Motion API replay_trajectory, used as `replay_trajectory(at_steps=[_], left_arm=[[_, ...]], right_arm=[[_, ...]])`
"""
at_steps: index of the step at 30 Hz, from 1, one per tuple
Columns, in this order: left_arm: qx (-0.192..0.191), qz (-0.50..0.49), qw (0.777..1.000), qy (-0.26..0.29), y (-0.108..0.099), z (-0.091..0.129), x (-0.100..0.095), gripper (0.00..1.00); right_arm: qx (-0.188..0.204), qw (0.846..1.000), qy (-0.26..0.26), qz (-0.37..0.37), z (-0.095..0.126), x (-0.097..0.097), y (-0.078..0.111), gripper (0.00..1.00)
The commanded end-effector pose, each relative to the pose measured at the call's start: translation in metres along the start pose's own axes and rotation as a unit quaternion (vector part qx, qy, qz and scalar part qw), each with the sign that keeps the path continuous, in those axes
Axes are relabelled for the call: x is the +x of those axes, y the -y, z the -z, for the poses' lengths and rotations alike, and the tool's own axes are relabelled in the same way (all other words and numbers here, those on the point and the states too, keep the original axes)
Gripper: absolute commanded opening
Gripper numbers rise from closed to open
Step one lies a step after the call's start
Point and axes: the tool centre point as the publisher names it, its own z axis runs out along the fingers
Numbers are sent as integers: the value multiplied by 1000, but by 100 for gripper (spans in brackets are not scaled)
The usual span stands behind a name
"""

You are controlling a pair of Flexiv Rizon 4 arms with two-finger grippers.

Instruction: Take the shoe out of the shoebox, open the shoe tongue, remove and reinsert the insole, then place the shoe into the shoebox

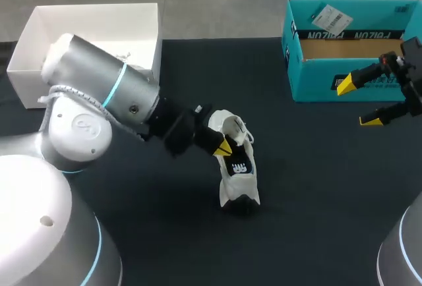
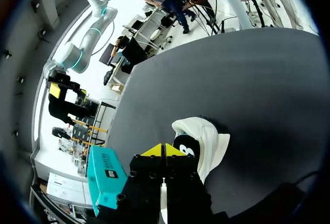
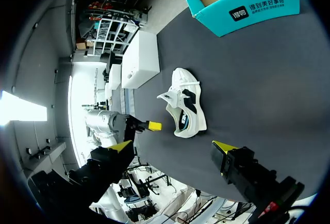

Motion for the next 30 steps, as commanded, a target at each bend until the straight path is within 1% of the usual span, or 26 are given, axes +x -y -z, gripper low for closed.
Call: replay_trajectory(at_steps=[1, 6, 9, 11, 16, 17, 28, 29, 30], left_arm=[[-3, -6, 985, -173, -1, 7, -5, 0], [-11, -2, 976, -217, 0, 10, -4, 0], [-23, 2, 970, -241, -1, 12, -4, 0], [-40, 14, 967, -252, -3, 13, -5, 0], [-67, 20, 959, -274, -5, 14, -6, 0], [-81, 23, 961, -262, -5, 14, -7, 0], [-81, 23, 961, -262, -5, 14, -7, 0], [-81, 12, 961, -263, -2, 11, -7, 0], [-72, -3, 957, -279, 1, 7, -5, 0]], right_arm=[[-1, 1000, 1, -1, -1, 0, 1, 100], [-1, 1000, 1, -1, -1, 0, 1, 100], [-1, 1000, 1, -1, -1, 0, 1, 100], [-1, 1000, 1, -1, -1, 0, 1, 100], [-1, 1000, 1, -1, -1, 0, 1, 100], [-1, 1000, 1, -1, -1, 0, 1, 100], [-1, 1000, 1, -1, -1, 0, 1, 100], [-1, 1000, 1, -1, -1, 0, 1, 100], [-1, 1000, 1, -1, -1, 0, 1, 100]])
